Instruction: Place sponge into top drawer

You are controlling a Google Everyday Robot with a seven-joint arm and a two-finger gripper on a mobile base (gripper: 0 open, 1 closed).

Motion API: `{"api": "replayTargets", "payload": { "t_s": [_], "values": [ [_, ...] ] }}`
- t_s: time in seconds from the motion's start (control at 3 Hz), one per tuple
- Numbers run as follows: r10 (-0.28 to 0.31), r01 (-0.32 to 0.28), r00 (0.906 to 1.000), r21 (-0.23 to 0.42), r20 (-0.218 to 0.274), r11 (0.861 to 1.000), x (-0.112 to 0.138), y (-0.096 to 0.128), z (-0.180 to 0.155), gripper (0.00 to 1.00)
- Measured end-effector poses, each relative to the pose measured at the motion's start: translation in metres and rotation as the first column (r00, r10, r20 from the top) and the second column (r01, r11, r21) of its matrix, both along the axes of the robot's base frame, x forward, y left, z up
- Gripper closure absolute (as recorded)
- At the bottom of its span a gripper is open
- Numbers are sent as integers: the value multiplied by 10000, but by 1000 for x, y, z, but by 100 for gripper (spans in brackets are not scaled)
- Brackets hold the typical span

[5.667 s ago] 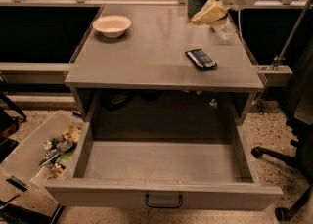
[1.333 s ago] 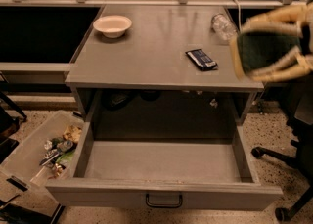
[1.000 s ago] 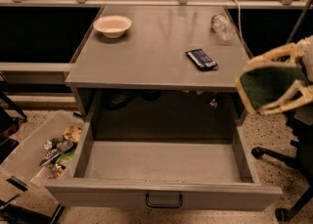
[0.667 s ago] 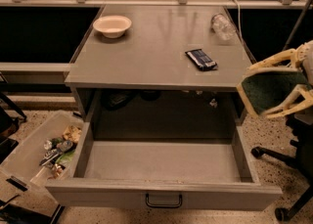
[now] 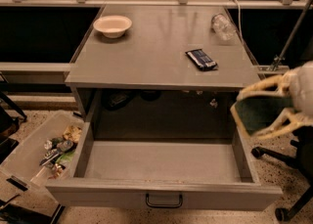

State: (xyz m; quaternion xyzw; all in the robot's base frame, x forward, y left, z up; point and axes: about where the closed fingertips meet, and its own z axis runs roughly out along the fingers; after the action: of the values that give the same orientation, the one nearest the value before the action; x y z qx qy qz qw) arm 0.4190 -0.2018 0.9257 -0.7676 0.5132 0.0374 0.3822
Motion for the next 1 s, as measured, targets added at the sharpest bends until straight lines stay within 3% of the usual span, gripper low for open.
{"api": "replayTargets", "payload": {
  "t_s": [0.33, 0.67, 1.0],
  "values": [
    [-134, 161, 9922, 210, -1242, 9996, -12, 2, -87, 100],
    [-654, 920, 9652, 947, -2531, 9912, -29, 7, -184, 100],
    [-550, 884, 9527, 996, -2988, 9911, -44, 18, -213, 100]
  ]
}}
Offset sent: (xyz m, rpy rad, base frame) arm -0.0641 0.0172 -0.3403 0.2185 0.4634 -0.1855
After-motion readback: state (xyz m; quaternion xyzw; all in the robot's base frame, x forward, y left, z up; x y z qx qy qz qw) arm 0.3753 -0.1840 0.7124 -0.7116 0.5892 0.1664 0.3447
